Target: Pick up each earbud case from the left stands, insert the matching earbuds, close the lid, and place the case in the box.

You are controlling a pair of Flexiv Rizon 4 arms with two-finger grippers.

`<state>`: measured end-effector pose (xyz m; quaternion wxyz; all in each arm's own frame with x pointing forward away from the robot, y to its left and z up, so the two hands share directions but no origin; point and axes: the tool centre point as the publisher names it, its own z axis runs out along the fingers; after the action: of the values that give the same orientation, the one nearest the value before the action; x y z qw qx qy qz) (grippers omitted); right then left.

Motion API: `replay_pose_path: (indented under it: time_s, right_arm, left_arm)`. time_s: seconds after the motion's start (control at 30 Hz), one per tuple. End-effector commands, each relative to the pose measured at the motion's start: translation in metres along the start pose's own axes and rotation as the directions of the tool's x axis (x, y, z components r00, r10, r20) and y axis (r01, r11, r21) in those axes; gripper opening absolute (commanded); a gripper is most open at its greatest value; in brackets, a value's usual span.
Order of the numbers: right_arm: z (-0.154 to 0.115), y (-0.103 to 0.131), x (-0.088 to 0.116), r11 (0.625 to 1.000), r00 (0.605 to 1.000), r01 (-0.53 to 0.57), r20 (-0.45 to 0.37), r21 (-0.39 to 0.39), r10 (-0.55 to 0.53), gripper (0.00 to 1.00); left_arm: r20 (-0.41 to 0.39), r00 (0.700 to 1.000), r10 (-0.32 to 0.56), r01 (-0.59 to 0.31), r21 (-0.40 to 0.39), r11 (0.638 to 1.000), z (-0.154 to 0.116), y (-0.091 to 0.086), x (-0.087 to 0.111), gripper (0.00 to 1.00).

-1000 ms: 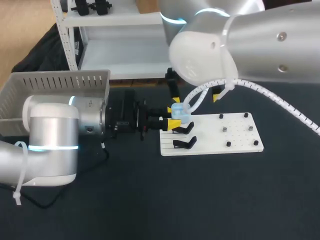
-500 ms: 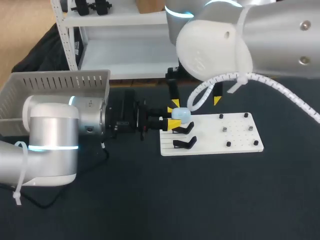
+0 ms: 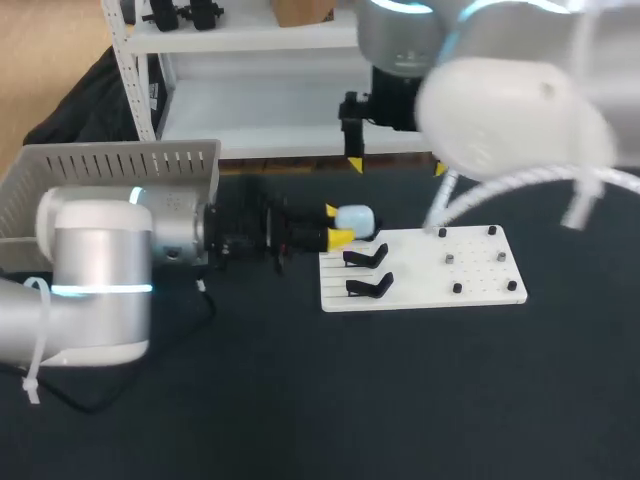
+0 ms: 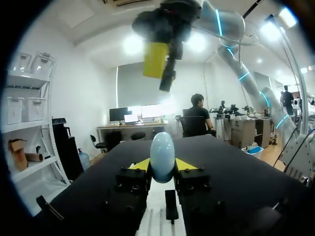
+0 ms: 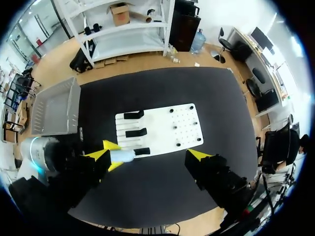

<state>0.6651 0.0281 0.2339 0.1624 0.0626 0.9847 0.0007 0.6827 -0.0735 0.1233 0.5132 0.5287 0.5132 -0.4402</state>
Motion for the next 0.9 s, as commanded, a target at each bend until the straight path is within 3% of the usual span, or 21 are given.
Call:
replay_pose_path:
  time_s: [0.03, 0.27, 0.53, 0.73, 0.9]
  right_arm:
    - [-0.004, -0.018, 0.015, 0.998, 0.987, 0.004, 0.163, -0.067, 0.007, 1.0]
    - [-0.004, -0.018, 0.015, 0.998, 0.987, 0.004, 0.163, -0.067, 0.007, 1.0]
    - [-0.004, -0.018, 0.015, 0.998, 0.987, 0.004, 0.163, -0.067, 0.007, 1.0]
    - [-0.004, -0.018, 0.015, 0.998, 0.987, 0.004, 0.163, -0.067, 0.007, 1.0]
    - [-0.004, -0.018, 0.015, 0.998, 0.987, 0.004, 0.163, -0.067, 0.007, 1.0]
  left_arm:
    - [-0.026, 0.999, 0.021, -0.023, -0.087, 0.996, -0.036, -0.003, -0.02, 0.0]
    - [-0.124, 0.988, 0.093, -0.117, -0.201, 0.973, -0.094, 0.014, -0.043, 0.0]
    - [-0.194, 0.975, 0.107, -0.174, -0.372, 0.912, -0.162, 0.051, -0.066, 0.0]
    - [-0.256, 0.965, 0.051, -0.181, -0.516, 0.837, -0.198, 0.084, -0.066, 0.0]
    - [-0.31, 0.95, -0.034, -0.178, -0.629, 0.757, -0.233, 0.109, -0.053, 0.0]
